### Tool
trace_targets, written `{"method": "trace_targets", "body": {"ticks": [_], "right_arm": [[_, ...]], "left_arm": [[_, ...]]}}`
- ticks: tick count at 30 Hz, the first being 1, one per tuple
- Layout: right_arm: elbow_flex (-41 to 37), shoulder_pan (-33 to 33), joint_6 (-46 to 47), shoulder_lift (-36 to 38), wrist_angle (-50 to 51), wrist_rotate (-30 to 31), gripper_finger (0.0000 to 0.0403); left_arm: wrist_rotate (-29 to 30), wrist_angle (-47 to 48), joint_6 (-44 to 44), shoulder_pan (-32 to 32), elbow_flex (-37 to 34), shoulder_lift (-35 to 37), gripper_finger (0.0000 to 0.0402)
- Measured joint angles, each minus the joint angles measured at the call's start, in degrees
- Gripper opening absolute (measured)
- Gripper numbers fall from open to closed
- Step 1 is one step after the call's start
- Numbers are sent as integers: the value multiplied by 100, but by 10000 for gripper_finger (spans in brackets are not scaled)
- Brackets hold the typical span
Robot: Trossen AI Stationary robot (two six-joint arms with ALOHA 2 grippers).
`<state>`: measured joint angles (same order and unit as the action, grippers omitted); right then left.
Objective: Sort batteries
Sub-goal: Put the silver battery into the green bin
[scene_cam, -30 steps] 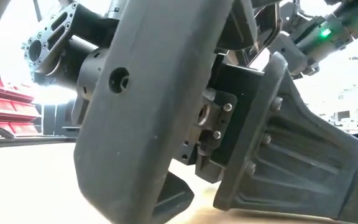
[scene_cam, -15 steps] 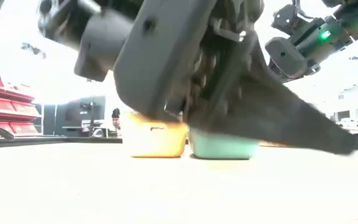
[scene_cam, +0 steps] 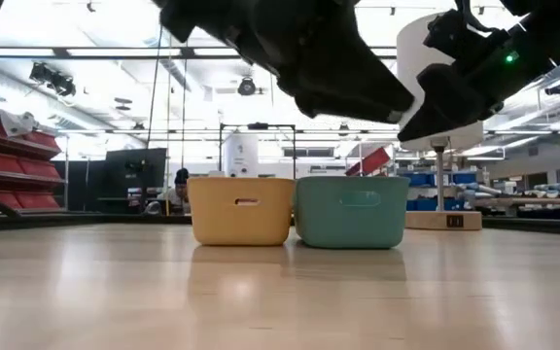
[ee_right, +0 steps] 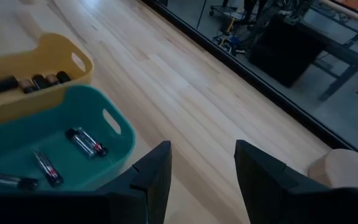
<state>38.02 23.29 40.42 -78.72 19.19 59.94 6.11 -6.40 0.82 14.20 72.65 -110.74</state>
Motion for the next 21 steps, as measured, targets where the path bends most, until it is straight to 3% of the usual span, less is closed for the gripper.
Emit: {"method": "trace_targets", "body": {"ticks": [7,15,21], "right_arm": [[0,-138,-4,0,232,61,163],[0,-430,13,0,459,67,163],[0,-442,33,0,475,66,163]], "left_arm": [[-158,528,55,-634,6,127,218],[-610,445,-7,-1133,-309,132,219],[-704,533,-394,-1236,-464,178,246]]}}
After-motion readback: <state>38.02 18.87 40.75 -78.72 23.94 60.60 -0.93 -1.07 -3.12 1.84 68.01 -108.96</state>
